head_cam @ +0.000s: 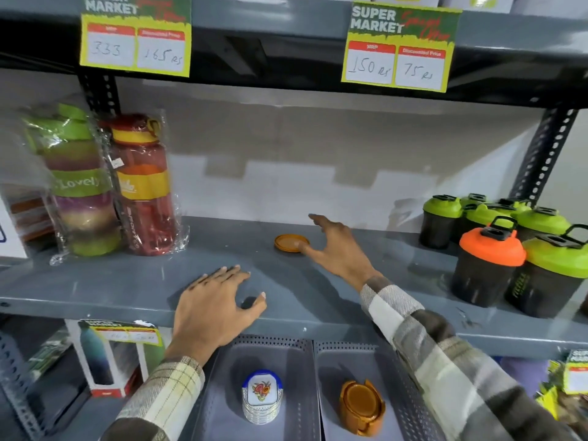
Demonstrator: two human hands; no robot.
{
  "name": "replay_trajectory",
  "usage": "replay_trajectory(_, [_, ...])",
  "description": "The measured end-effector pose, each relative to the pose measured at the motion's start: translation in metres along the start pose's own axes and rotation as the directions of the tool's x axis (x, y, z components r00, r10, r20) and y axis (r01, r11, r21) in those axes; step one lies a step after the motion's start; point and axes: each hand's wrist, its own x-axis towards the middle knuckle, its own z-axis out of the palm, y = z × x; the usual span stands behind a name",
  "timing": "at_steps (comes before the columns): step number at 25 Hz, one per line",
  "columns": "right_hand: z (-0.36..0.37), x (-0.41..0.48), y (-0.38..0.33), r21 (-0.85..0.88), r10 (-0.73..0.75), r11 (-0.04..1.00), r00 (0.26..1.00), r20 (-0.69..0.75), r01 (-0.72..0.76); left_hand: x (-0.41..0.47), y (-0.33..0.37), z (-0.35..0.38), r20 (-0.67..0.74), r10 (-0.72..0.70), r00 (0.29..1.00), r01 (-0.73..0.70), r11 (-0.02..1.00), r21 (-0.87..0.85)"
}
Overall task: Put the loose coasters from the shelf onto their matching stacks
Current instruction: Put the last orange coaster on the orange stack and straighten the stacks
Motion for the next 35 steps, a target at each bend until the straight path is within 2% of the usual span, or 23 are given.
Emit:
replay_trajectory(2, [0.010, 0.029, 0.002, 0.060, 0.072, 0.995, 0.985, 0.157, -0.083, 0.001, -0.001, 0.001, -0.019, 0.004, 1.000, -0.004, 1.000, -0.021])
replay_trajectory(5, [0.021, 0.068, 0.007, -0.031, 0.095, 0.995, 0.946, 0.310, -0.090, 0.003, -0.002, 0.003, -0.034, 0.001, 0.999, -0.002, 0.999, -0.043])
replay_trajectory(12, [0.038, 0.113, 0.018, -0.183, 0.123, 0.982, 0.878, 0.462, -0.041, 0.003, -0.005, 0.003, -0.064, 0.030, 0.997, -0.034, 0.998, -0.056])
replay_trajectory(19, [0.038, 0.114, 0.022, -0.145, 0.101, 0.989, 0.889, 0.446, -0.040, 0.002, -0.005, 0.003, -0.099, 0.040, 0.994, -0.047, 0.997, -0.060])
replay_trajectory(26, [0.022, 0.103, 0.011, -0.181, 0.030, 0.981, 0.861, 0.508, 0.072, 0.002, -0.004, 0.004, -0.106, 0.028, 0.994, -0.033, 0.998, -0.046])
replay_trajectory(31, [0.000, 0.061, -0.009, -0.038, -0.127, 0.986, 0.889, 0.440, 0.160, 0.002, -0.004, 0.002, -0.102, 0.041, 0.994, -0.044, 0.999, -0.029])
replay_trajectory(35, [-0.016, 0.016, -0.013, 0.183, -0.207, 0.972, 0.914, 0.350, 0.149, 0.003, -0.004, 0.002, -0.087, 0.029, 0.996, -0.030, 1.000, -0.001])
